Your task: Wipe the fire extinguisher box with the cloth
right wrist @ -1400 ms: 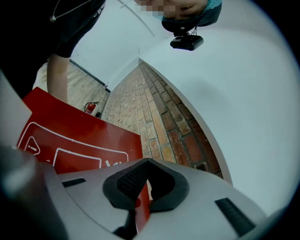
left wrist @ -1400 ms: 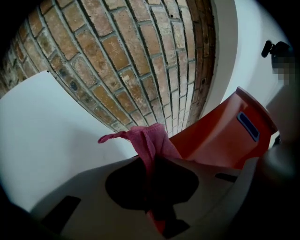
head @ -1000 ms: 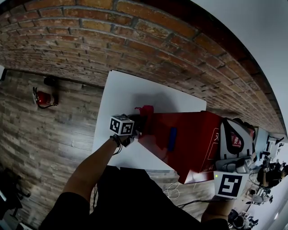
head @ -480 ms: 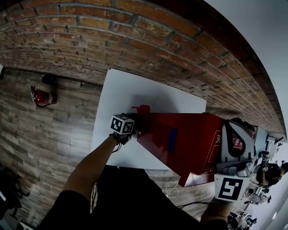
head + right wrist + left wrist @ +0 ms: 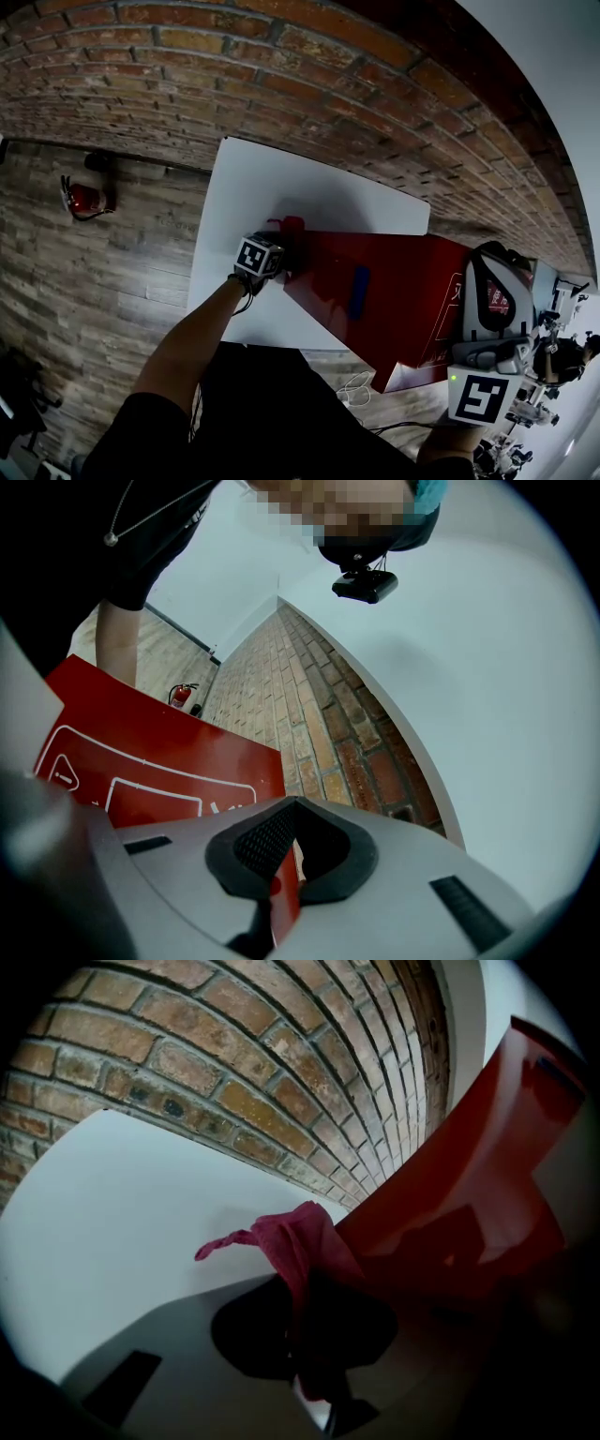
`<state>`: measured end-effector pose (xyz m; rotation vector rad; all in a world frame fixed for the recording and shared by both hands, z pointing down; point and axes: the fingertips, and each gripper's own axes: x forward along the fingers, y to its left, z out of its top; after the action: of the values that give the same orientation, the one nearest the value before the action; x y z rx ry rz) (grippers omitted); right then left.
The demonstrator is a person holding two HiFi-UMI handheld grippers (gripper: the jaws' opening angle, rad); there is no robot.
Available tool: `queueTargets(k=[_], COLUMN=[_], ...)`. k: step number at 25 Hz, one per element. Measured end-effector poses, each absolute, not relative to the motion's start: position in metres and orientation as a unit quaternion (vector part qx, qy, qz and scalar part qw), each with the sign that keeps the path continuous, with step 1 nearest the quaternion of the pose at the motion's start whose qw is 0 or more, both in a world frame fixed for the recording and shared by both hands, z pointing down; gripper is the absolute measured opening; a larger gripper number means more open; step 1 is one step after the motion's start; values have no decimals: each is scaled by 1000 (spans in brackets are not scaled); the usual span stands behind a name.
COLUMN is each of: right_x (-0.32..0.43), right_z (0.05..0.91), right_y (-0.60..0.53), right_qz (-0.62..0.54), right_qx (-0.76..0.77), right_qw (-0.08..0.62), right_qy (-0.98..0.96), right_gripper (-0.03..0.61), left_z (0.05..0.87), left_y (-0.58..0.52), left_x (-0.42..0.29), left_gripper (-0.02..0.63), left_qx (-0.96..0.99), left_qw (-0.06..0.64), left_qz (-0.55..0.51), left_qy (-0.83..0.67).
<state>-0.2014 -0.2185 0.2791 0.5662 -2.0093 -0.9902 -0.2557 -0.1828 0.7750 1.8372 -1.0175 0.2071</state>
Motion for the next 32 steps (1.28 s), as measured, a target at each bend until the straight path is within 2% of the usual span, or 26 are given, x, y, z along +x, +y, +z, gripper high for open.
queueTargets(k=[13,32], right_x=[-202,-202], right_z=[279,280], right_y=[-219,-218], right_qz=[-393,-394], right_qx=[224,223], right_qw=[399,400], right_qy=[-798,-797], right_gripper=[18,18], left_z=[817,816], left_y=[-178,-150], left_x=[-261,-248], left_gripper=[67,67], left_qx=[727,735], left_qw=[469,482], left_qz=[221,202], left_qy=[-451,-432])
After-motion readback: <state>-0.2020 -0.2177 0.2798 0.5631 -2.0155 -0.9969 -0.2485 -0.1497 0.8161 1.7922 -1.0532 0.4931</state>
